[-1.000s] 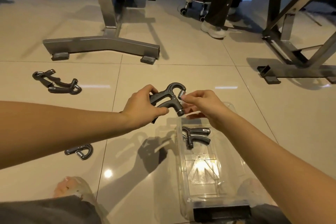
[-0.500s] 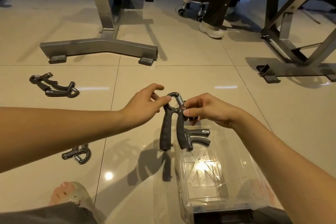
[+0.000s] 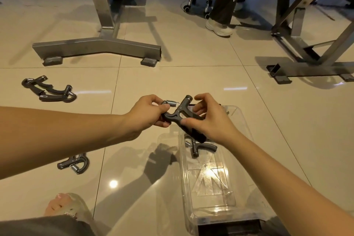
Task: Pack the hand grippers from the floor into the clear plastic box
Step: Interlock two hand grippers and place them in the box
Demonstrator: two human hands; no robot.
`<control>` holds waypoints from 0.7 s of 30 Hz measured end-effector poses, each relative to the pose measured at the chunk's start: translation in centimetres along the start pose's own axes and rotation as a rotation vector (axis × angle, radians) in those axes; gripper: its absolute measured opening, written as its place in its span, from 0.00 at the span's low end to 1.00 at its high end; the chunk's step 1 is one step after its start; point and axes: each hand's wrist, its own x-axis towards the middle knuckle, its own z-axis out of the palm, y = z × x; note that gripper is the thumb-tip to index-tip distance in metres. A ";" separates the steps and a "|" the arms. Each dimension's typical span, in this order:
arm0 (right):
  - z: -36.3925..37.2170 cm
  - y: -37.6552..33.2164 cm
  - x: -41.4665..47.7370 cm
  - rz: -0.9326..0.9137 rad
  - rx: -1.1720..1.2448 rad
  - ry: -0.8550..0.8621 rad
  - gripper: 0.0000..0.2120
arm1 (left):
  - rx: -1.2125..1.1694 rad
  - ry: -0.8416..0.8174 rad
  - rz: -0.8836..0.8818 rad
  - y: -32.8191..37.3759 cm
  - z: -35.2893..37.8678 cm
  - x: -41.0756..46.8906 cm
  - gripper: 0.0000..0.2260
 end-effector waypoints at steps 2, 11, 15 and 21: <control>0.2 0.2 -0.8 -0.107 -0.238 0.009 0.33 | -0.007 0.011 -0.014 0.0 0.4 0.3 0.06; -2.3 3.5 -0.8 -0.248 -0.486 -0.087 0.27 | 0.117 -0.149 -0.045 -0.6 3.1 0.4 0.09; -3.0 6.0 -0.8 -0.157 -0.499 -0.134 0.27 | 0.886 -0.212 0.258 -2.3 2.5 1.5 0.28; -0.3 11.4 -3.3 0.002 -0.518 -0.248 0.21 | 1.351 -0.354 0.484 -5.0 2.5 3.1 0.58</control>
